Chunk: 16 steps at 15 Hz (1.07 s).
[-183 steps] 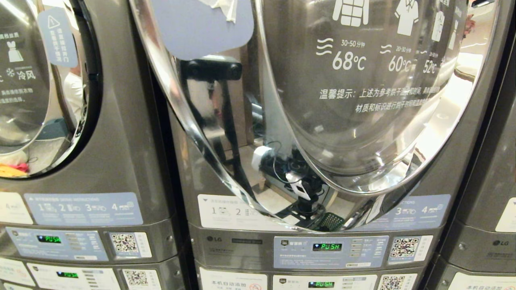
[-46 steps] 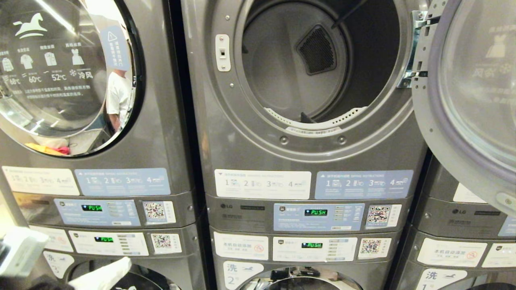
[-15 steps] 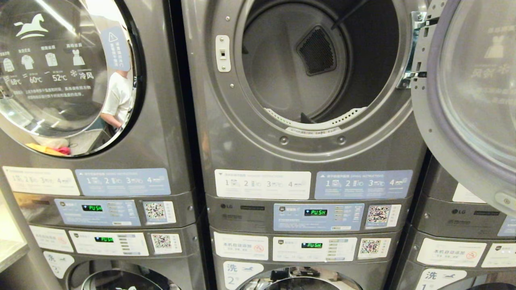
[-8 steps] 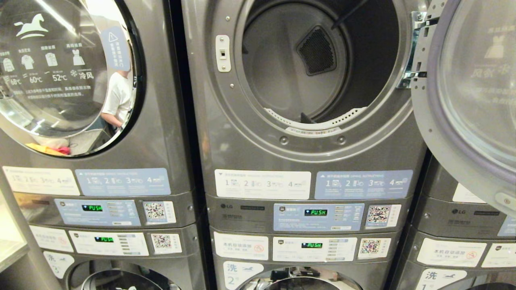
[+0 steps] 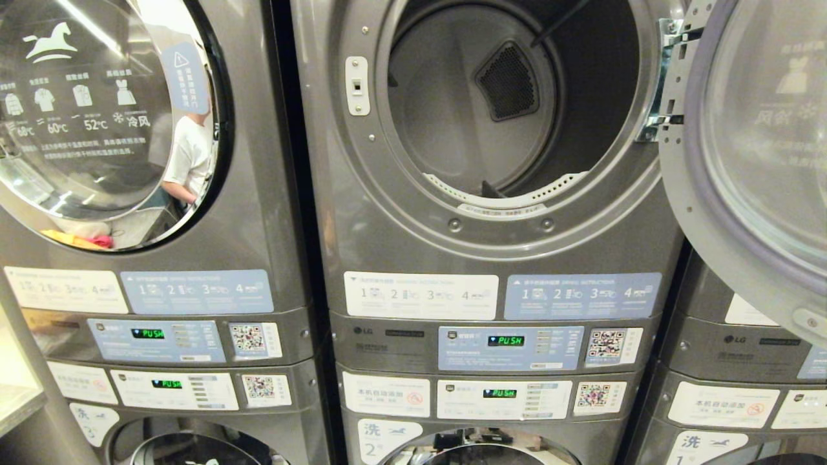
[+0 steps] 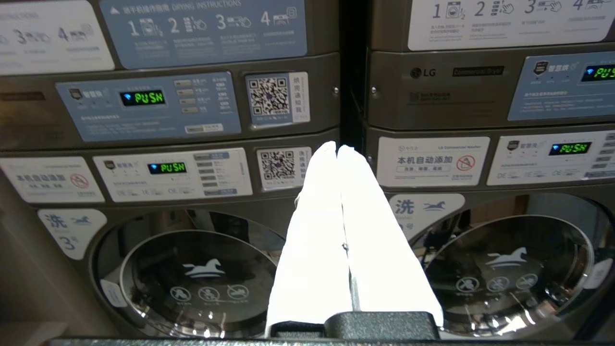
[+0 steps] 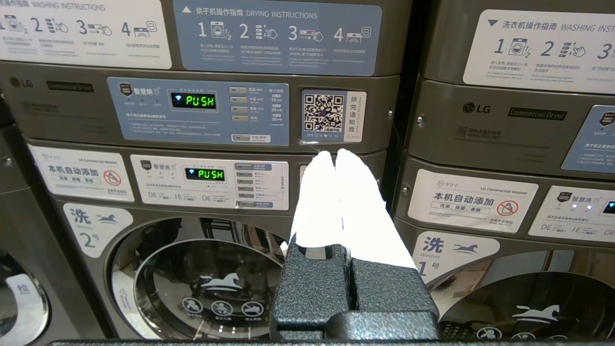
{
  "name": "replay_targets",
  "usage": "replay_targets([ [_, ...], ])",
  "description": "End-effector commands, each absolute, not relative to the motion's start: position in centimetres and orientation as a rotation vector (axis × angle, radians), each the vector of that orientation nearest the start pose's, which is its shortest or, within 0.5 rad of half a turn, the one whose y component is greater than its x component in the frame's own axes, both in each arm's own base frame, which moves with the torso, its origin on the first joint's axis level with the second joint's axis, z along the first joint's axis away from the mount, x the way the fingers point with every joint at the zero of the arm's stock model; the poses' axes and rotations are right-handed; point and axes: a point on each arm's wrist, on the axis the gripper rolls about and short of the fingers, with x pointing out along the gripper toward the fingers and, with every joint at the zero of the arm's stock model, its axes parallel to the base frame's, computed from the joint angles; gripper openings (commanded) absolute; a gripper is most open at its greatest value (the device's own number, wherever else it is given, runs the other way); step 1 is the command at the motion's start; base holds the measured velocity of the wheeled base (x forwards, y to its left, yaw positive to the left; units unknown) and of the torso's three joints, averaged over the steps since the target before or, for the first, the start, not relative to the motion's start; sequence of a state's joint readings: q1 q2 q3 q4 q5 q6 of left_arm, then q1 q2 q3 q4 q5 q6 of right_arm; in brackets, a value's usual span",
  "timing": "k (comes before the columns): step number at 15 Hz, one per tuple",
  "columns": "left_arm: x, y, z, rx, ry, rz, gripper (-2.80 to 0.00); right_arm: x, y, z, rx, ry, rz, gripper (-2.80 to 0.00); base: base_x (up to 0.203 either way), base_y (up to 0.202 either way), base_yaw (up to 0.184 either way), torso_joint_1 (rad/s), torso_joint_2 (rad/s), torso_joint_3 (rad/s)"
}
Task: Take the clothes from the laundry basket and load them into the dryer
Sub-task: Open the dryer
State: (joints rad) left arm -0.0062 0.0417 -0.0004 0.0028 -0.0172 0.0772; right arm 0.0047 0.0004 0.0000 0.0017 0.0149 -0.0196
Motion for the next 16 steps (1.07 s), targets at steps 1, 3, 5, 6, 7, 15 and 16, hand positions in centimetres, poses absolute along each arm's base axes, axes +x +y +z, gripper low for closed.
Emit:
replay_targets([
  [1, -2.29, -0.01, 7.55, 0.09, 0.002, -0.019, -2.8, -2.29, 0.02, 7.53, -0.02, 0.0, 0.02, -2.8, 0.0, 0.0, 0.0, 0.0, 0.0, 0.0],
  [3, -2.28, -0.02, 7.56, 0.114, -0.002, -0.021, -2.8, -2.29, 0.03, 7.53, -0.02, 0.0, 0.021, -2.8, 0.0, 0.0, 0.0, 0.0, 0.0, 0.0],
  [5, -2.29, -0.03, 7.54, 0.089, 0.002, -0.027, -2.8, -2.29, 0.02, 7.53, -0.02, 0.0, 0.02, -2.8, 0.0, 0.0, 0.0, 0.0, 0.0, 0.0],
  [6, -2.29, -0.04, 7.53, 0.081, 0.002, -0.029, -2.8, -2.29, 0.02, 7.53, -0.02, 0.0, 0.02, -2.8, 0.0, 0.0, 0.0, 0.0, 0.0, 0.0],
  [7, -2.28, -0.04, 7.51, 0.08, 0.003, -0.031, -2.8, -2.29, 0.02, 7.53, -0.02, 0.0, 0.02, -2.8, 0.0, 0.0, 0.0, 0.0, 0.0, 0.0],
  [15, -2.28, 0.01, 7.55, 0.02, 0.0, -0.006, -2.8, -2.29, 0.03, 7.53, -0.022, 0.0, 0.021, -2.8, 0.0, 0.0, 0.0, 0.0, 0.0, 0.0],
  [16, -2.28, 0.01, 7.56, 0.02, -0.001, -0.006, -2.8, -2.29, 0.03, 7.52, -0.038, 0.0, 0.023, -2.8, 0.0, 0.0, 0.0, 0.0, 0.0, 0.0],
])
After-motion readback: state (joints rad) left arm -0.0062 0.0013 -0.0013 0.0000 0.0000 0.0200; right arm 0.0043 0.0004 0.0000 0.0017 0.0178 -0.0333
